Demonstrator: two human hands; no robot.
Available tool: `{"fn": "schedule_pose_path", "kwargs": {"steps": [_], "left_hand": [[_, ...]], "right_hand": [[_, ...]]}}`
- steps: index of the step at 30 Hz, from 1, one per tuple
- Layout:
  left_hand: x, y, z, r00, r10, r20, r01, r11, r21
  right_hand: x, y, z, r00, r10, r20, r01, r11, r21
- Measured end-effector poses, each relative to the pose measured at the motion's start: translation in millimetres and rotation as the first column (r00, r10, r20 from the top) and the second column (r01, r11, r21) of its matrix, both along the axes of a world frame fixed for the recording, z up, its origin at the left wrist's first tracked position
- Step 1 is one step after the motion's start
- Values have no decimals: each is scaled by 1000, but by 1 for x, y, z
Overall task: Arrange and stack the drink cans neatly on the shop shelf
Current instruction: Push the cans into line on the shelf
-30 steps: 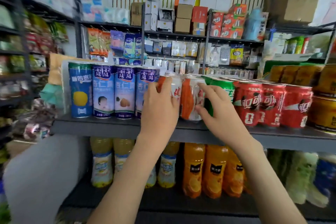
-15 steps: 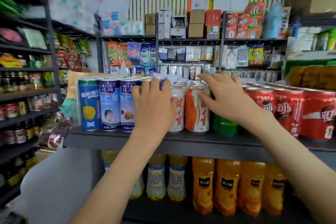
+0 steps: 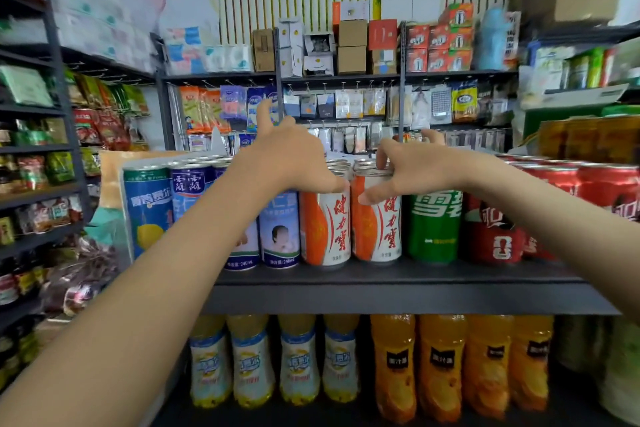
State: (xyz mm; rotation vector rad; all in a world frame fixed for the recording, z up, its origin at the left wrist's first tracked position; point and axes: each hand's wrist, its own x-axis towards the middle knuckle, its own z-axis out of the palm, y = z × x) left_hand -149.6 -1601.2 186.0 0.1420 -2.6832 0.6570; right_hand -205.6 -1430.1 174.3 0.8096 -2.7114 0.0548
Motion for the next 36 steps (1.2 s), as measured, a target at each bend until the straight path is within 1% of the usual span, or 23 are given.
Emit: {"fn": "schedule_pose_path", "kwargs": {"steps": [2,3,8,12,16,18,20,23,26,28,30,31,33,35,36], "left_hand": [[-4,-2,2,997,32,71,-35,999,41],[-6,-3,3,995,23,95,-29,997,67],[-17,-7,8,976,-157,151,125,972,199],[-22,-16,12,953,-241,182,193,949,248],[-19,-19,20,900,-367,234,257,882,395],[-17,-19,23,863,-432,263,267,830,491],[-14,-20,26,827,-477,297,265,797,542],[-14,-22,28,805,-496,325,270,795,544],[-16,-20,30,813,-474,338,243,804,542],[-14,-18,32,811,-453,370,224,824,520],[-11,-19,38,821,-454,345,243,826,509],[-11,-20,42,835,-460,301,270,820,504],[-15,-24,51,865,-452,217,316,828,463],[-24,-27,58,882,-419,215,315,865,391],[-30,-27,61,882,-407,238,306,878,367]], "right_hand": [[1,1,2,1000,3,4,-3,1000,6],[2,2,4,1000,8,15,-8,1000,6],[7,13,9,985,62,159,-55,998,-42],[6,15,11,979,91,184,-85,995,-43],[6,15,12,972,109,209,-104,994,-36],[7,15,13,973,103,207,-103,995,-13],[6,15,15,977,95,190,-101,995,19],[6,16,16,977,105,183,-114,993,40],[3,17,17,972,125,200,-137,990,46],[1,17,19,969,119,215,-139,987,83],[-2,18,23,961,145,234,-176,978,114],[-4,20,27,955,173,243,-201,975,95],[-9,25,38,945,227,234,-234,972,2],[-19,31,49,939,277,202,-270,961,-60],[-25,33,54,938,293,185,-288,956,-52]]}}
